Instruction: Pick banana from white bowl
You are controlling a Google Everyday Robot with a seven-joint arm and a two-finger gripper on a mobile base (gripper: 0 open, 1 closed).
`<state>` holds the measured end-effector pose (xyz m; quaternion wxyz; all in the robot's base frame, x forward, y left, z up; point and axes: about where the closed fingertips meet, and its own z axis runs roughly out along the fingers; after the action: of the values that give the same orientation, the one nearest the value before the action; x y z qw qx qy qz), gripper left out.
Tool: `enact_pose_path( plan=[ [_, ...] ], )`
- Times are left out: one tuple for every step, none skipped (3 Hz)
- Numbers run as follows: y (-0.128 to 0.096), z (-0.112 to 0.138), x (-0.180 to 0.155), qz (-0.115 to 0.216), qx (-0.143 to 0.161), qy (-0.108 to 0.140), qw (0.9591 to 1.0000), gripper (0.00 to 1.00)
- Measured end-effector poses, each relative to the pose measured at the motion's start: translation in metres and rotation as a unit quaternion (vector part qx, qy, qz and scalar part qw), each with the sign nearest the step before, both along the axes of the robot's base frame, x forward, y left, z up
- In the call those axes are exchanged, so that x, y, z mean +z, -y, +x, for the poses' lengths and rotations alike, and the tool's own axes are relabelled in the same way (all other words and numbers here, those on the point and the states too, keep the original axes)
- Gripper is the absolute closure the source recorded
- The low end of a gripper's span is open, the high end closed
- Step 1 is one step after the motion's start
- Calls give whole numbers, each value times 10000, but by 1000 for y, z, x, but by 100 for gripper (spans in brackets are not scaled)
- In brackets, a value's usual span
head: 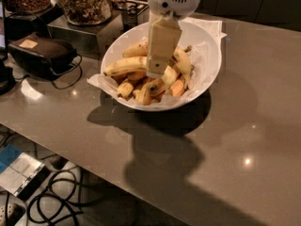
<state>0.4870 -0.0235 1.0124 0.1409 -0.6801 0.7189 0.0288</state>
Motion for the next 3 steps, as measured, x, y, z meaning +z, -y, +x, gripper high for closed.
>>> enact_pose_path(
  plan=[
    [-10, 13, -9, -75, -144, -77, 9998, 31],
    [-17, 25, -23, -130, -310, -229, 9992, 41],
    [-21, 35, -30, -144, -458, -323, 9983, 45]
  ],
)
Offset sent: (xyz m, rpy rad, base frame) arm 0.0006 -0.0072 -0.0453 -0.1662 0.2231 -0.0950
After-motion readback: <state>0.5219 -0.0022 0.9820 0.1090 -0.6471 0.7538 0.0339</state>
